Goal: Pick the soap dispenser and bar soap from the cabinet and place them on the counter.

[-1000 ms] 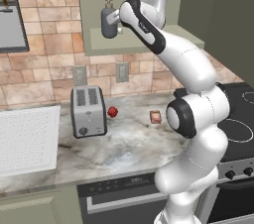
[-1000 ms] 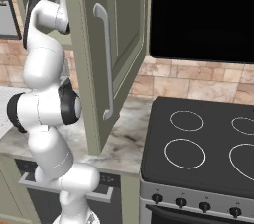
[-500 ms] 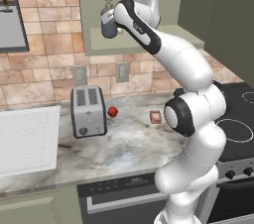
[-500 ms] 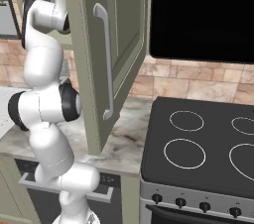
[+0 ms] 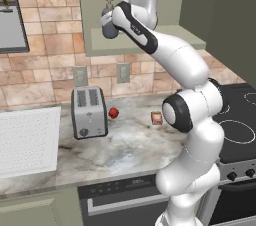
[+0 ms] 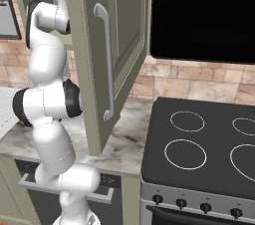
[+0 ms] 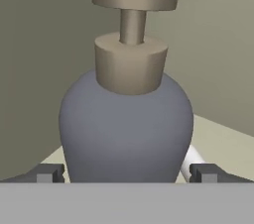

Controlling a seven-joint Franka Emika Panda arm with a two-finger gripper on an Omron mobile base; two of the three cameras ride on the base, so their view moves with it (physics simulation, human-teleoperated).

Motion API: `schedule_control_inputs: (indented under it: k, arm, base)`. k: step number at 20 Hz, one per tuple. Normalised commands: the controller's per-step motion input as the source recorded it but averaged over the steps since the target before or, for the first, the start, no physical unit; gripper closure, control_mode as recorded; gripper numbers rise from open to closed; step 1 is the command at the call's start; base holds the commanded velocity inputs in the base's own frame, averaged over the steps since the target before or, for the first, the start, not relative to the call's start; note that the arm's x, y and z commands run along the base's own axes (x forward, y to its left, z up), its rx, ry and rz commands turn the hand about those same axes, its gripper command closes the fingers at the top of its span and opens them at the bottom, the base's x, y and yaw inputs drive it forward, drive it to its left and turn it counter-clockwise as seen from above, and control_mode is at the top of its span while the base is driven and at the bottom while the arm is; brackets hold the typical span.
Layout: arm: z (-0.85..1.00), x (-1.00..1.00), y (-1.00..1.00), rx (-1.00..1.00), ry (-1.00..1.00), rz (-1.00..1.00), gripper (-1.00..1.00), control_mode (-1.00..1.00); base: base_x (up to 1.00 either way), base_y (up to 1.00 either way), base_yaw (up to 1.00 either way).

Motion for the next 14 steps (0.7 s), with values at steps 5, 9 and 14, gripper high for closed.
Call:
schedule_control_inputs:
  k: [5,9,14]
  arm:
    - [-0.04,0.04,0.11,-0.01,0.0,-0.03,-1.0,-1.0]
    - [-0.1,0.0,0.08,0.0,0.01,-0.02,-1.0,-1.0]
    - [-0.1,0.0,0.02,0.0,0.01,-0.01,1.0,-1.0]
  base:
    - [0.0,0.0,0.0]
    - [0.0,0.0,0.0]
    - [0.0,0.0,0.0]
